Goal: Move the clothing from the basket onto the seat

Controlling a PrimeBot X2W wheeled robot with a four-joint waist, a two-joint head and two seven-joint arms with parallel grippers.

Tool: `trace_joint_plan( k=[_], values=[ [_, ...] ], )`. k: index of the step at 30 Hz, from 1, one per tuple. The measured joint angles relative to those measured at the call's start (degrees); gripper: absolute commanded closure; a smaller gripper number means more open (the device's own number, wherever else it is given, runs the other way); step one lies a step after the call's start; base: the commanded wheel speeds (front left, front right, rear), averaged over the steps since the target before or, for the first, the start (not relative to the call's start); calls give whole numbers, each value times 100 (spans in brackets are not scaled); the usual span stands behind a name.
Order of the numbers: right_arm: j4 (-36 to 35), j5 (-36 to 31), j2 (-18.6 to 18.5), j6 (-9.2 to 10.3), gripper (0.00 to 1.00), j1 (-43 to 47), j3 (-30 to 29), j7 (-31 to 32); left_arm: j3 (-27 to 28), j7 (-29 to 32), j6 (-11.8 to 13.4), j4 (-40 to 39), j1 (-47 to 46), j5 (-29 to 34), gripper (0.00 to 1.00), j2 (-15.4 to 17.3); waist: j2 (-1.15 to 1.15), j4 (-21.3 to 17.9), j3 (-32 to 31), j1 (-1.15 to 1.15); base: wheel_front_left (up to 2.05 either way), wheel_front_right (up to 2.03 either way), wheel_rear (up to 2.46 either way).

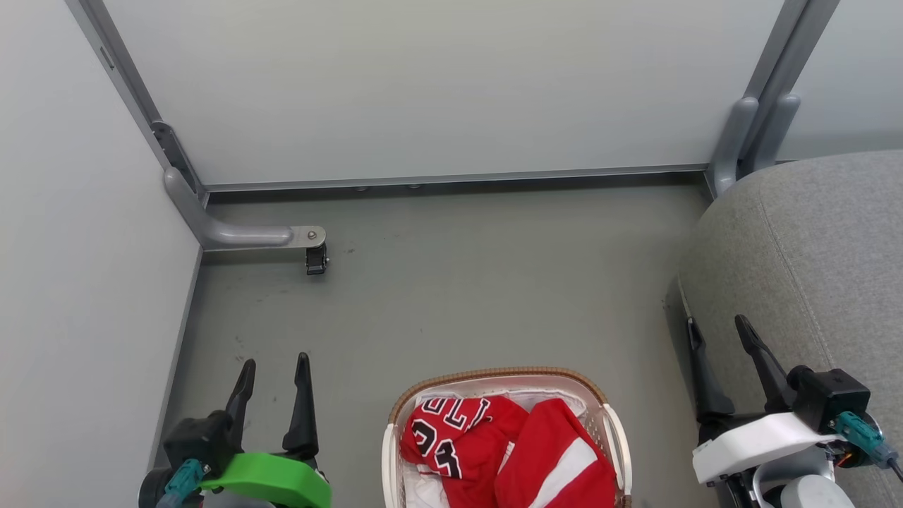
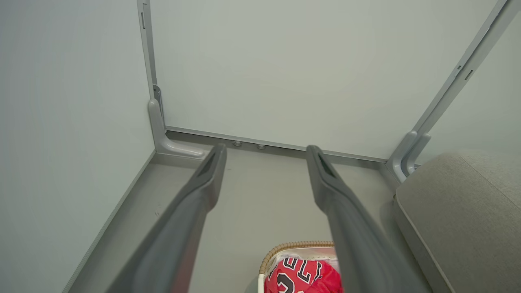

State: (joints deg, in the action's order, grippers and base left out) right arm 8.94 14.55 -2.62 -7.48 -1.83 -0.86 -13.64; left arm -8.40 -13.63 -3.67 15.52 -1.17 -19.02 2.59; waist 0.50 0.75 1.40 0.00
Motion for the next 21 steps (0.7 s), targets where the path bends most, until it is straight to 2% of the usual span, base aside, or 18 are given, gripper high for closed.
trace_joint_plan(
  k=[14, 21],
  values=[
    [-21, -519, -8, -1, 0, 11, 32, -131, -125, -135, 16, 119, 2, 420, 0, 7, 0, 6, 18, 0, 0, 0, 0],
    [-21, -538, -9, -1, 0, 11, 41, -135, -129, -151, 23, 146, 2, 443, 0, 8, 0, 3, 18, 0, 0, 0, 0]
  ],
)
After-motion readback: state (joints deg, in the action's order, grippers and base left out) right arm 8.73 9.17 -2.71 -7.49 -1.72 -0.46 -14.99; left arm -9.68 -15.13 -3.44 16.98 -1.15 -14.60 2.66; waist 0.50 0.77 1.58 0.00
